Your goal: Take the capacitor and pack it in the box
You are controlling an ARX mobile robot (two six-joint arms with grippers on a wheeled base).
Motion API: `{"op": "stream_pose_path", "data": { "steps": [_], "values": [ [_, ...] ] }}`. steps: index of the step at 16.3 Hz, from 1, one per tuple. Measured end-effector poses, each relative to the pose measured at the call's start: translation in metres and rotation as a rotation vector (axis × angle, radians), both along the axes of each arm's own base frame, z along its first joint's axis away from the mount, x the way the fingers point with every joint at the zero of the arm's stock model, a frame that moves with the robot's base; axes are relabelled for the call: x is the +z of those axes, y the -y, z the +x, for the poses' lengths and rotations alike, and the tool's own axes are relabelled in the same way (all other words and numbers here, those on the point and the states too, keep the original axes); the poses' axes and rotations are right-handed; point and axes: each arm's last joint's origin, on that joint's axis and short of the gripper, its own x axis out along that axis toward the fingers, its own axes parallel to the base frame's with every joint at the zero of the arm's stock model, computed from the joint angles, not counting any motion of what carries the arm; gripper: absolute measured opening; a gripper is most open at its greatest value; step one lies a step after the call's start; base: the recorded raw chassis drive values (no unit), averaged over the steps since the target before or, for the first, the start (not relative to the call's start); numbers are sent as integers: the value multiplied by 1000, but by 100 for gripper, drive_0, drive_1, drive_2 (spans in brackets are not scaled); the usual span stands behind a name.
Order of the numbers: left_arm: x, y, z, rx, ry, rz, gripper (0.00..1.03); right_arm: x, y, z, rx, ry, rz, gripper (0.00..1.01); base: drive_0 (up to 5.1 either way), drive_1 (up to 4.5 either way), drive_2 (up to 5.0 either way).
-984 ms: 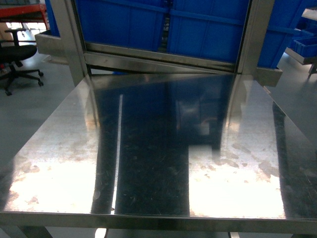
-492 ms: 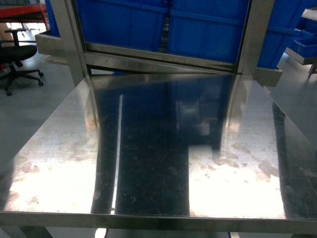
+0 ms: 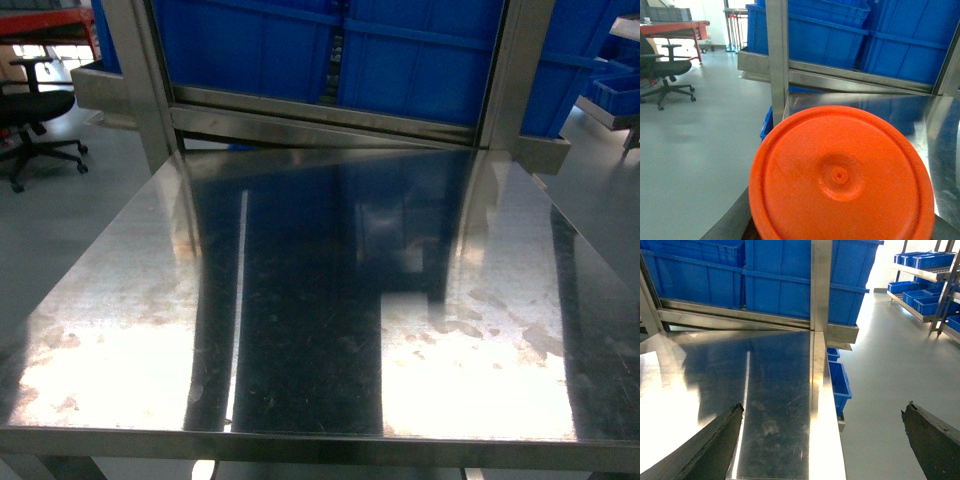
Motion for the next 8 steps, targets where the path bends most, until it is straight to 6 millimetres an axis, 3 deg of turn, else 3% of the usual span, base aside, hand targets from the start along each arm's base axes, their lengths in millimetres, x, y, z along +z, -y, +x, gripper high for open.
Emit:
{"op": "stream_pose_path", "data": {
  "steps": [8],
  "values": [
    [0, 0, 0, 0, 2, 0, 44, 0, 0, 0, 0, 3, 0, 98, 0, 0, 0]
  ]
}}
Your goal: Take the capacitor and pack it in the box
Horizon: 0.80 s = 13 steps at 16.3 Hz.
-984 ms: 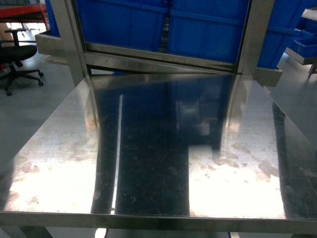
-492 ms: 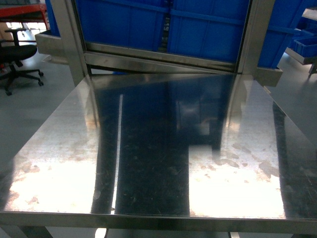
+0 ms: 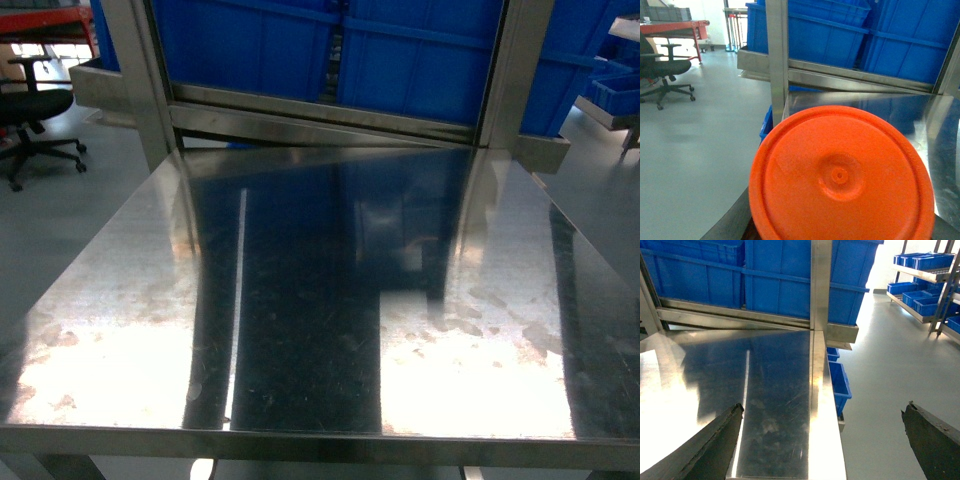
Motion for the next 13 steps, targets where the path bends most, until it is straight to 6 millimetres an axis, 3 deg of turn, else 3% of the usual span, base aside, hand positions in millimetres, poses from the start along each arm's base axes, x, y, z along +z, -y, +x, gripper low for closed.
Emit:
{"op": "stream_pose_path", "data": {
  "steps": [13],
  "values": [
    [0, 0, 0, 0, -2, 1, 44, 0, 0, 0, 0, -3, 0, 98, 0, 0, 0]
  ]
}}
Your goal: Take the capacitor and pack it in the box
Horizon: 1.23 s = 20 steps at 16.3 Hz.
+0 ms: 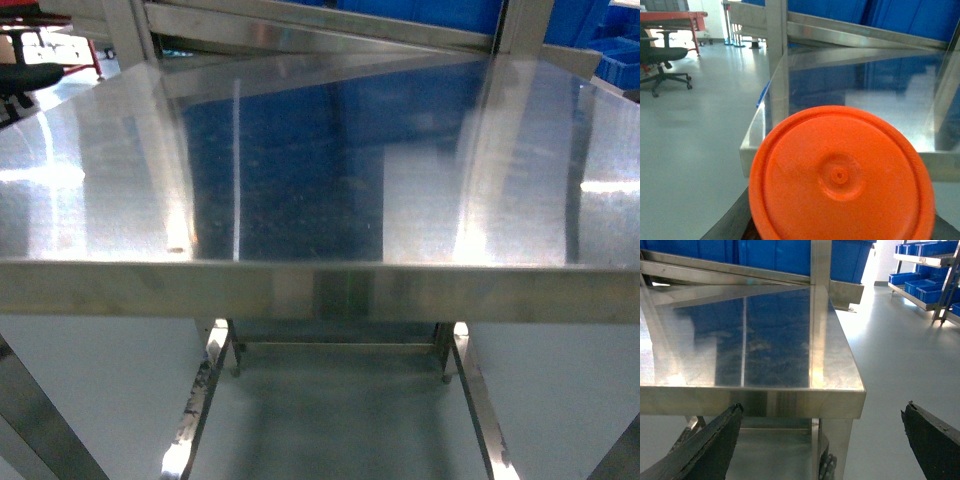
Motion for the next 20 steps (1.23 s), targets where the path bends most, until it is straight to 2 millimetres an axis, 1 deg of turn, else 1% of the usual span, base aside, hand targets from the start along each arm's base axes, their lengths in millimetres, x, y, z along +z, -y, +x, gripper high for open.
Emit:
{"op": "stream_pose_path", "data": {
  "steps": [20],
  "values": [
    [0, 0, 0, 0, -1, 3, 44, 0, 0, 0, 0, -1, 0, 98, 0, 0, 0]
  ]
}}
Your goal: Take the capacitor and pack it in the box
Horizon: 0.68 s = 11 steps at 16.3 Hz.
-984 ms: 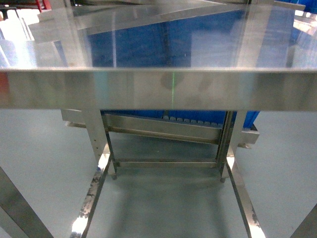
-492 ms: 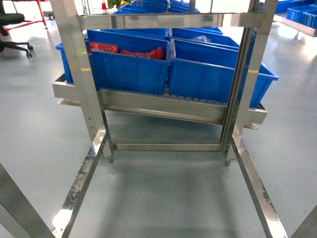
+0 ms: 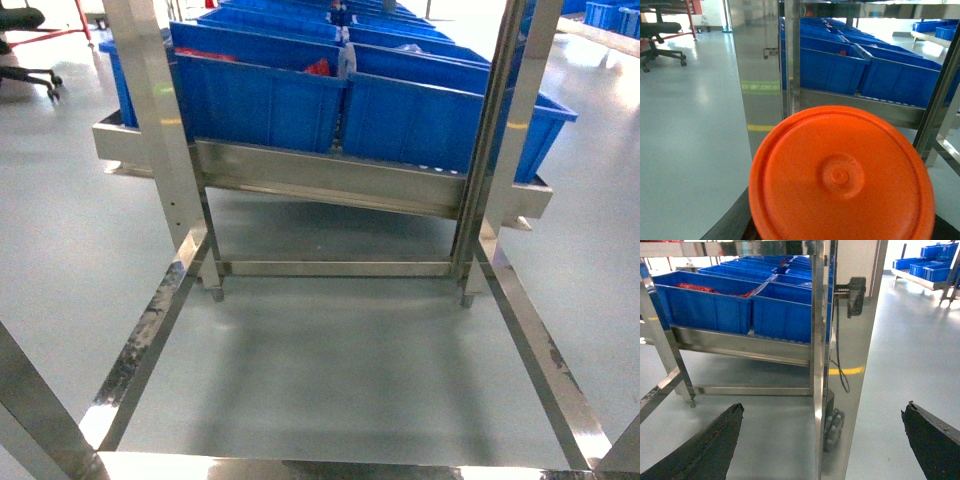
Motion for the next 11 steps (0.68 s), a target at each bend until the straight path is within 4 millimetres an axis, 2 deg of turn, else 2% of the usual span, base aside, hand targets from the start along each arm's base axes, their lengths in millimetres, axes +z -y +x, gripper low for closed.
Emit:
{"op": "stream_pose_path", "data": {
  "steps": [11],
  "values": [
    [0, 0, 0, -1, 2, 0, 44, 0, 0, 0, 0, 2, 0, 98, 0, 0, 0]
  ]
}}
